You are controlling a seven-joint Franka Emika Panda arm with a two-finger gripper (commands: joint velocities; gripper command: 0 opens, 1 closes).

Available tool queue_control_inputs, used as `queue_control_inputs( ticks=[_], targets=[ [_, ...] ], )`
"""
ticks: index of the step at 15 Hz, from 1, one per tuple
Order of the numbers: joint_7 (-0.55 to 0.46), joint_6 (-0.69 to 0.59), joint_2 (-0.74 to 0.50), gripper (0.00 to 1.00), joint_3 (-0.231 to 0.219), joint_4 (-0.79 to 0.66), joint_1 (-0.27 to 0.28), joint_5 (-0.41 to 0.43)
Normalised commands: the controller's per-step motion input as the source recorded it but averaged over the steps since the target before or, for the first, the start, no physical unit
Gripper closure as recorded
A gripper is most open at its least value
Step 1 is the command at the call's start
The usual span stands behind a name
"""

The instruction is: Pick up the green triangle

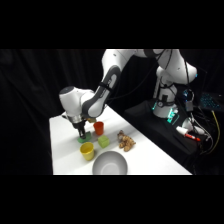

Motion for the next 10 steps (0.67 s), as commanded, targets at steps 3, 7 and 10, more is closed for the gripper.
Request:
queue_control_inputs(
  ticks=[3,7,10],
  targets=[
    [-0.19,-0.26,-0.26,0.96,0.053,-0.01,-0.045,0.086],
    [-0.2,-0.37,-0.37,0.96,0.052,-0.02,-0.043,0.081],
    [-0.19,-0.39,-0.36,0.96,0.056,-0.01,-0.039,0.092]
  ],
)
